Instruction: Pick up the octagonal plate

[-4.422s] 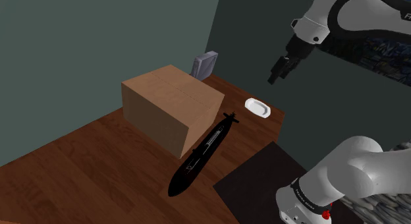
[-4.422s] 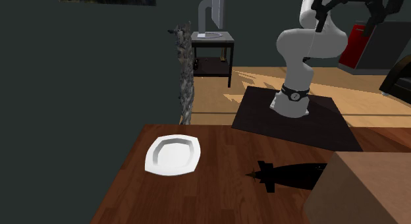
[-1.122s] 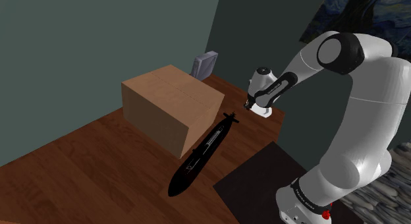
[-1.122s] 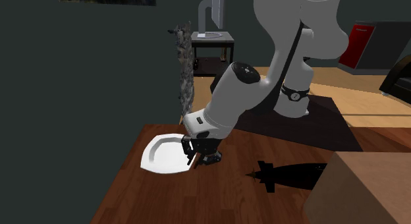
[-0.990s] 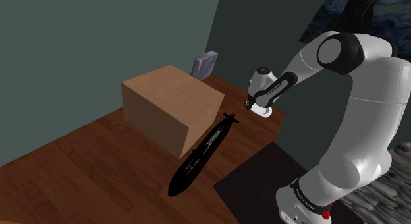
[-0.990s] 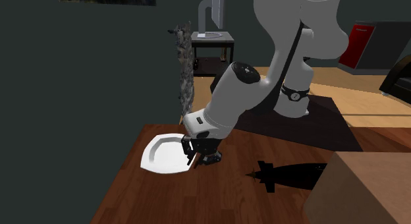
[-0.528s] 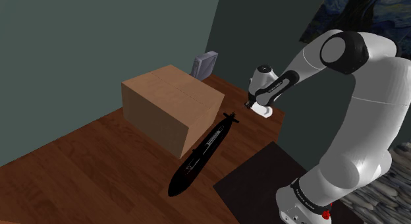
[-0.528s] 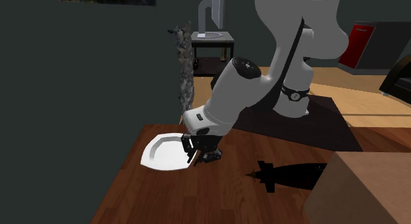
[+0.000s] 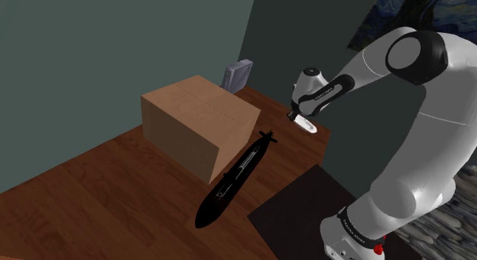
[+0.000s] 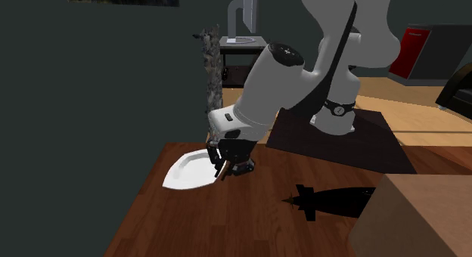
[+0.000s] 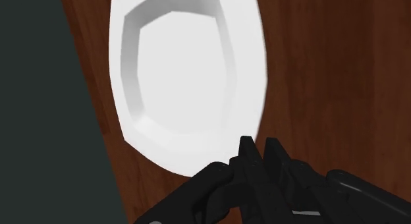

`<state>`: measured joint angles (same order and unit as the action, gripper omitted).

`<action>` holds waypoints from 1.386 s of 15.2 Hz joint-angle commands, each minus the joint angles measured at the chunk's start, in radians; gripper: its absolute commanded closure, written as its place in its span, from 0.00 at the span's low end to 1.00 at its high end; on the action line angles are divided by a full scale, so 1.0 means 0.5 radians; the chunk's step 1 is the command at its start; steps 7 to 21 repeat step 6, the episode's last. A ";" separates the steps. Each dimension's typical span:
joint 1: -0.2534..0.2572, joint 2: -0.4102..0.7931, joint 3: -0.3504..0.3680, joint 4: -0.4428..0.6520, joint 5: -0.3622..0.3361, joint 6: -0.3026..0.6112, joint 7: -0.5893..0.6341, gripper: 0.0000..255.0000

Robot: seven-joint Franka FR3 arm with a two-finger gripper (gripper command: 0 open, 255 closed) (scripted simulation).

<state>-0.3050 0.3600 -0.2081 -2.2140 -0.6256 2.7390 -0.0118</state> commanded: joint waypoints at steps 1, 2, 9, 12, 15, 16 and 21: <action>-0.007 -0.053 0.015 -0.008 0.026 -0.044 -0.034 1.00; -0.010 -0.076 0.021 -0.011 0.038 -0.065 -0.051 1.00; -0.016 -0.127 0.034 -0.014 0.066 -0.109 -0.087 1.00; -0.016 -0.127 0.034 -0.014 0.066 -0.109 -0.087 1.00; -0.016 -0.127 0.034 -0.014 0.066 -0.109 -0.087 1.00; -0.016 -0.127 0.034 -0.014 0.066 -0.109 -0.087 1.00; -0.016 -0.127 0.034 -0.014 0.066 -0.109 -0.087 1.00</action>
